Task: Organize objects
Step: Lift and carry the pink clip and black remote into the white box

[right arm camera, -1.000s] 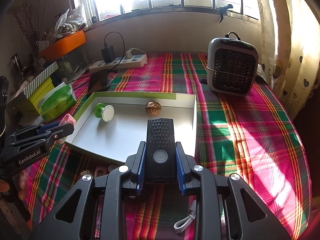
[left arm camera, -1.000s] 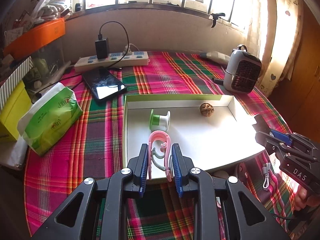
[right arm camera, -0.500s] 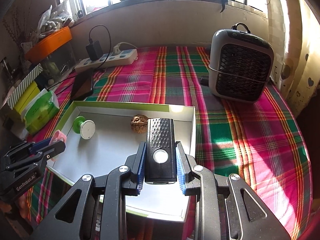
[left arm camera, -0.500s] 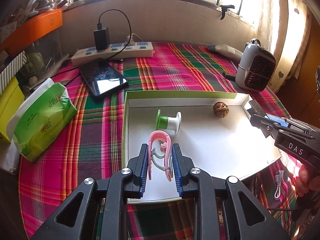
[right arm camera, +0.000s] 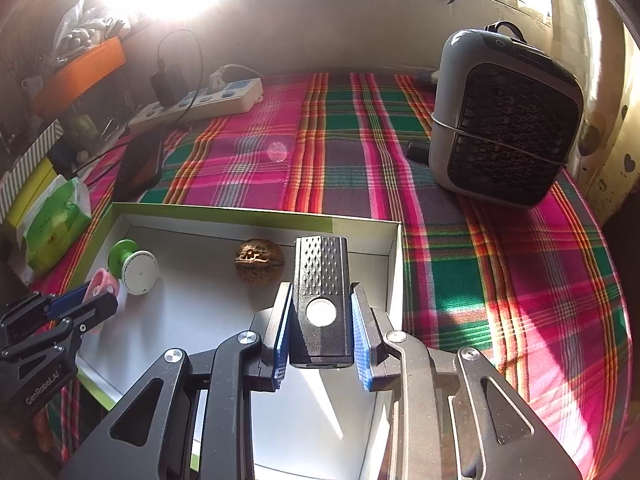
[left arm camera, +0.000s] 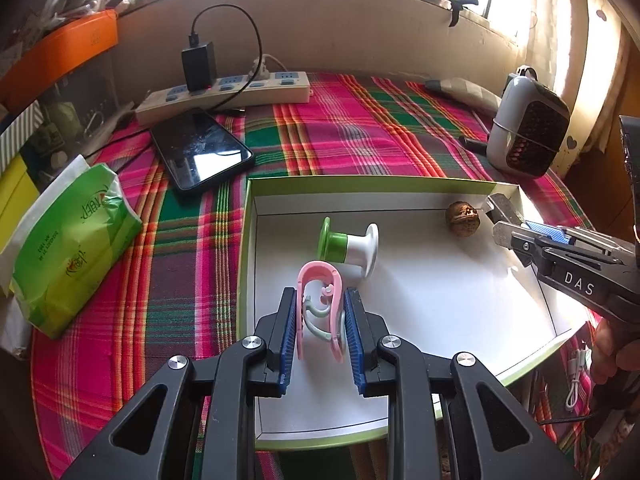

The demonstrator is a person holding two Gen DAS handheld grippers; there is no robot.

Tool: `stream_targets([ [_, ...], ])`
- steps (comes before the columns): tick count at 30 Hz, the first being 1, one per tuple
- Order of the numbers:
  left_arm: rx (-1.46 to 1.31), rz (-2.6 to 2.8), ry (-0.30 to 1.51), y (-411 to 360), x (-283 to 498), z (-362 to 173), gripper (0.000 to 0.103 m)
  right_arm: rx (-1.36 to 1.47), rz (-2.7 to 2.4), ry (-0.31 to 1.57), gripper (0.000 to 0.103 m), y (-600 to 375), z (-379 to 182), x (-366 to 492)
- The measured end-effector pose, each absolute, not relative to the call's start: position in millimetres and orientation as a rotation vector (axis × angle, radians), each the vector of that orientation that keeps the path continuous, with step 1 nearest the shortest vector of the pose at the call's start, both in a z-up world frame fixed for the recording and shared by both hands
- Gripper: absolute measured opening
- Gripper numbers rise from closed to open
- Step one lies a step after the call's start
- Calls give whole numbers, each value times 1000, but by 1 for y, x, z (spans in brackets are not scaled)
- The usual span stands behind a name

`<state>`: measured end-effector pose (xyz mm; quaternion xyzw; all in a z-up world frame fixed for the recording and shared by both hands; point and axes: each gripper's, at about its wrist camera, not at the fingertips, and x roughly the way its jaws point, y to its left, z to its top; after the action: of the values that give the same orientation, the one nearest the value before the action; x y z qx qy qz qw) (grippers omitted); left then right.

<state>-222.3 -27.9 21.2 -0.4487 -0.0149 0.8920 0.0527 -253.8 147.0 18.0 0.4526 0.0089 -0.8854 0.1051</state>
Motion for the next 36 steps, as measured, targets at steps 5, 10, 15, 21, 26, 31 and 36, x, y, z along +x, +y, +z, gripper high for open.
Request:
stream_targets([
  [5,-1374,2703,-41,-25,-227,18,21,1333,-2609,42,28,144,17,-256],
  [10,-1373,2710,-36,-24,-230,18,21,1328,-2608,43,28,144,17,-255],
  [15,-1371,2722,-12,-23,-230,16,21,1326,-2612,46,28,142,16,-255],
  [21,-1373,2736,26,-20,-231,15,21,1333,-2607,35,28,140,14,-256],
  [26,-1375,2741,38,-20,-231,16,22,1333,-2609,35,28,140,15,-257],
  [31,-1381,2750,57,-18,-232,16,22,1330,-2612,35,28,141,14,-257],
  [36,-1382,2750,58,-18,-232,16,22,1330,-2611,36,28,141,14,-258],
])
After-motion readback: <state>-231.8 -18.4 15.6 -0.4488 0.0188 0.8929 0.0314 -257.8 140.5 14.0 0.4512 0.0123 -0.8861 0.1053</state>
